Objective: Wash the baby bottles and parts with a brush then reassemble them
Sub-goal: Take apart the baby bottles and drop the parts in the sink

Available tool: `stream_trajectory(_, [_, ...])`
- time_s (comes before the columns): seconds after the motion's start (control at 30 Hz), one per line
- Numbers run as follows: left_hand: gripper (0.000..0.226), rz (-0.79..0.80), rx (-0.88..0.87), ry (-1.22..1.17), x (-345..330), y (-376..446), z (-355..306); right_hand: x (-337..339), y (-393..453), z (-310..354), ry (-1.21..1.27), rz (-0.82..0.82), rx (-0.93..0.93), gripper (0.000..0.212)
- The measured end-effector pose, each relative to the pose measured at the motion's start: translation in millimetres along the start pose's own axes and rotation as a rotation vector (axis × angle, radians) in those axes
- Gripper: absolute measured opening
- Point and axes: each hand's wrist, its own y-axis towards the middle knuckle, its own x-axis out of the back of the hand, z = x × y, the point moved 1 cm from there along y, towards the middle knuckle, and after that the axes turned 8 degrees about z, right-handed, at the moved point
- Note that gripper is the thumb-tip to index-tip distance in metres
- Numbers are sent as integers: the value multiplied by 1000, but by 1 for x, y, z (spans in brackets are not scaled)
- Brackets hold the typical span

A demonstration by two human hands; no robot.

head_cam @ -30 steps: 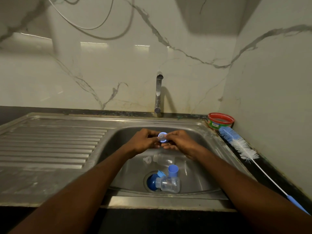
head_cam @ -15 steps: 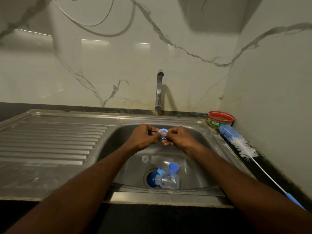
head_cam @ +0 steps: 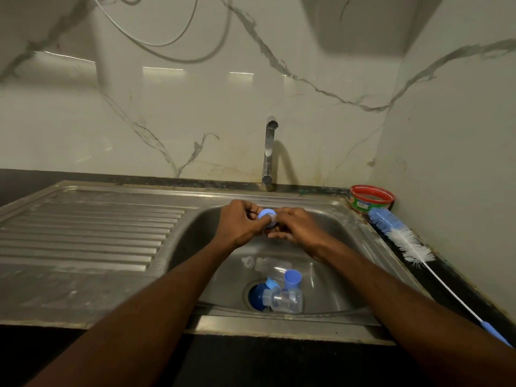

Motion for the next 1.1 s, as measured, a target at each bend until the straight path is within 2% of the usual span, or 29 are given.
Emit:
stream_trajectory(0.13, [32, 28, -19, 43, -4, 0, 1, 2, 3, -7, -104, -56, -8, 15])
stream_trajectory(0.3, [42, 55, -70, 73, -8, 1, -1, 10, 4, -11, -151, -105, 55, 26])
stream_trajectory(0.47, [41, 186, -136, 54, -5, 2, -2, 10, 6, -13, -95, -144, 35, 27])
stream_trajectory(0.57, [40, 139, -165, 106, -6, 1, -5, 7, 5, -12, -52, -153, 41, 20])
stream_trajectory(0.7, [43, 58, -170, 124, -8, 1, -3, 5, 0, -3, 14, -80, 32, 28])
stream_trajectory(0.8, [36, -51, -151, 166, -6, 2, 0, 1, -3, 1, 121, -15, 20, 22])
stream_trajectory(0.87, [30, -101, -148, 187, -5, 2, 0, -4, -4, 2, 107, -8, 30, 18])
stream_trajectory(0.97, [29, -82, -153, 178, -6, 3, -1, -4, -2, 2, 128, -65, 35, 18])
stream_trajectory(1.1, [33, -7, -63, 66, -10, 3, 4, -1, -2, -1, 88, -67, 11, 23])
